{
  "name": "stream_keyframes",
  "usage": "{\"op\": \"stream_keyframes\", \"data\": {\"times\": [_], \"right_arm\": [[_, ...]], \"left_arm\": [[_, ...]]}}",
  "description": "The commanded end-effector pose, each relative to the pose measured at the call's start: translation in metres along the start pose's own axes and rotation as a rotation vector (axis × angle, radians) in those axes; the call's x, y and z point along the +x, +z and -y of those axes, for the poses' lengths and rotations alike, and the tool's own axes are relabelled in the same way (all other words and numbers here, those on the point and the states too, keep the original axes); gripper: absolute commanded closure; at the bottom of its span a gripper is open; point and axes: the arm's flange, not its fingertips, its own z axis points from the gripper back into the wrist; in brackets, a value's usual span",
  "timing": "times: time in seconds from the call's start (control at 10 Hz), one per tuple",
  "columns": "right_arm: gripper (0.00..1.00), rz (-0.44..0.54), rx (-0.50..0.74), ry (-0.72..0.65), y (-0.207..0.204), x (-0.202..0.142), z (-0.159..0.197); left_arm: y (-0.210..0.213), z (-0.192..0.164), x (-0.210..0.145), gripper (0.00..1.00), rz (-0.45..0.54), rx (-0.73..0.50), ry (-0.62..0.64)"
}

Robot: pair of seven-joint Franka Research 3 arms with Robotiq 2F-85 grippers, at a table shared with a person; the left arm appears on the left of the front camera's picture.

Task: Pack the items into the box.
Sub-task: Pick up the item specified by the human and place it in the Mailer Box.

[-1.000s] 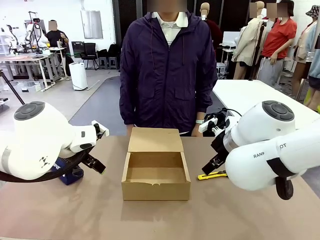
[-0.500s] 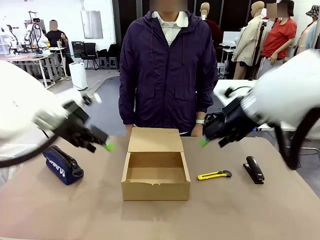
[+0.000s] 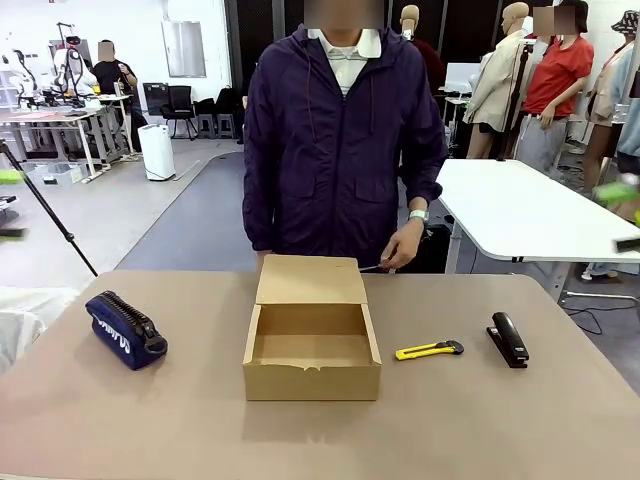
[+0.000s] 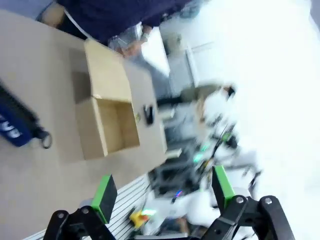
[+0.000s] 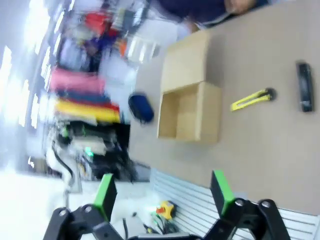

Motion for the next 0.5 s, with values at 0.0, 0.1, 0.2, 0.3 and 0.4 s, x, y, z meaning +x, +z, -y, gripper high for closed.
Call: {"op": "stream_keyframes", "data": {"times": [0.0, 0.1, 0.2, 0.3, 0.4], "right_arm": [[0.00, 0.186, 0.081, -0.154, 0.023, -0.022, 0.069], [0.00, 0.257, 0.101, -0.214, 0.040, -0.028, 0.094], [0.00, 0.306, 0.096, -0.266, 0.040, -0.039, 0.107], [0.00, 0.192, 0.040, -0.205, 0.055, -0.017, 0.082], [0.00, 0.192, 0.040, -0.205, 0.055, -0.017, 0.082]], "left_arm": [[0.043, -0.080, 0.005, 0.00, 0.247, -0.139, 0.205], [0.061, -0.113, -0.007, 0.00, 0.313, -0.187, 0.271], [0.062, -0.128, -0.007, 0.00, 0.332, -0.175, 0.294], [0.080, -0.089, -0.014, 0.00, 0.251, -0.104, 0.233], [0.080, -0.089, -0.014, 0.00, 0.251, -0.104, 0.233]]}}
